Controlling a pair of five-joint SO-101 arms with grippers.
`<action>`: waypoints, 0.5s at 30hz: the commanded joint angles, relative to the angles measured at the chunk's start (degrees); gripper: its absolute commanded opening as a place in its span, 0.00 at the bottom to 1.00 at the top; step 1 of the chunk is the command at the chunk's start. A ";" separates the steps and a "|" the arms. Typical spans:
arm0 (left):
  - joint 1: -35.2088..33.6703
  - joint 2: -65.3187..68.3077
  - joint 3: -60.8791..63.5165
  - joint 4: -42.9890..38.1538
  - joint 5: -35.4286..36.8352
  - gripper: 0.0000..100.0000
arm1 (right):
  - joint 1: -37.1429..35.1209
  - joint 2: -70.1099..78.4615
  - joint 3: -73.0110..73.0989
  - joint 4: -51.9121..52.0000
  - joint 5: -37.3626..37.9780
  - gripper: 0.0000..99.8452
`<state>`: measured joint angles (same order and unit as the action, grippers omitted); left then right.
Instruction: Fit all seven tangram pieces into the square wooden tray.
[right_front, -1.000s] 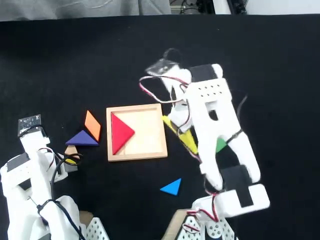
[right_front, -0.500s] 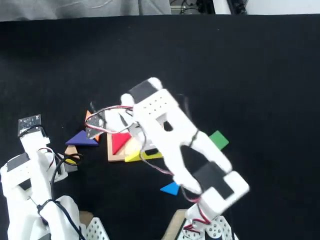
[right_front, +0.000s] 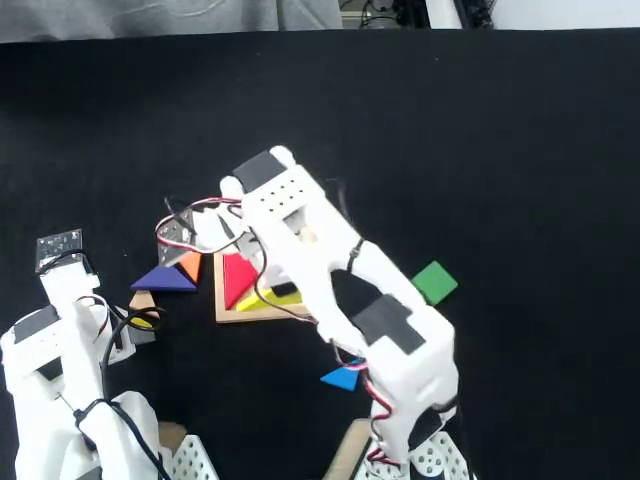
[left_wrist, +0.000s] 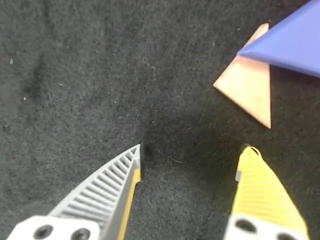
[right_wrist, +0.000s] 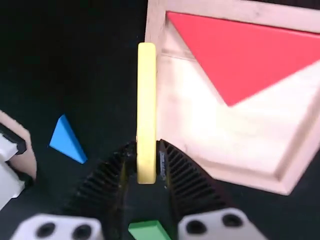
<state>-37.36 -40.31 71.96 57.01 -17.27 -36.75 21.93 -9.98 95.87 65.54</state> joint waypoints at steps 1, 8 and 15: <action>-0.48 -1.05 -0.22 -0.62 0.00 0.30 | -0.70 3.21 -3.30 -1.85 0.70 0.01; -0.48 -1.05 -0.22 -0.62 0.00 0.30 | -0.62 4.70 -6.11 -2.02 -3.08 0.01; -0.48 -1.05 -0.22 -0.62 0.00 0.30 | -0.70 5.14 -5.85 -2.02 -3.25 0.01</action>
<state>-37.36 -40.31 71.96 57.01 -17.27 -36.84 26.95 -13.14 94.29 63.25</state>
